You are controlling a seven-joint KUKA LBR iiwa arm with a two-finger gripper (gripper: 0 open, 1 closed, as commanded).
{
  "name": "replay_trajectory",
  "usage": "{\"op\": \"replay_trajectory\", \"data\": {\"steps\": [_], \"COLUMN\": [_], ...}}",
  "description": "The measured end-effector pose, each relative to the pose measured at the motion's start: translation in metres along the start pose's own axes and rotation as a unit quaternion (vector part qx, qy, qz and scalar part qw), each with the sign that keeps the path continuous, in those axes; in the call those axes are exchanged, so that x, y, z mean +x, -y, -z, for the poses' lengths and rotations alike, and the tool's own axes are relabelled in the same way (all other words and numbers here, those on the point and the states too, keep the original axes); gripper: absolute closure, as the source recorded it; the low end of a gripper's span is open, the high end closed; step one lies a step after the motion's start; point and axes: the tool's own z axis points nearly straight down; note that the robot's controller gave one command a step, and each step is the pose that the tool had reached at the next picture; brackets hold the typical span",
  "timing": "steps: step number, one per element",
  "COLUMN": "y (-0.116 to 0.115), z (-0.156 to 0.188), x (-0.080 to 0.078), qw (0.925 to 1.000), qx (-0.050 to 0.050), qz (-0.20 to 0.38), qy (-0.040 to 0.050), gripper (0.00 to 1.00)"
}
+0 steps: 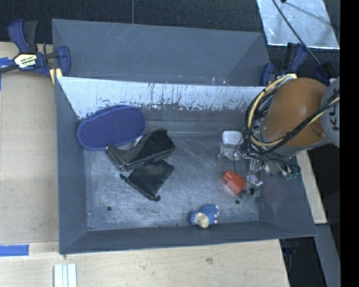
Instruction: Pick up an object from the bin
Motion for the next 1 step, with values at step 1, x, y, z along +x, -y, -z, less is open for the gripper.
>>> {"op": "replay_trajectory", "data": {"steps": [1], "y": [0.0004], "z": [0.0009], "x": [-0.0009], "qw": [1.0000], "qx": [0.001], "qz": [0.000], "qy": [0.0013], "gripper": [1.00]}}
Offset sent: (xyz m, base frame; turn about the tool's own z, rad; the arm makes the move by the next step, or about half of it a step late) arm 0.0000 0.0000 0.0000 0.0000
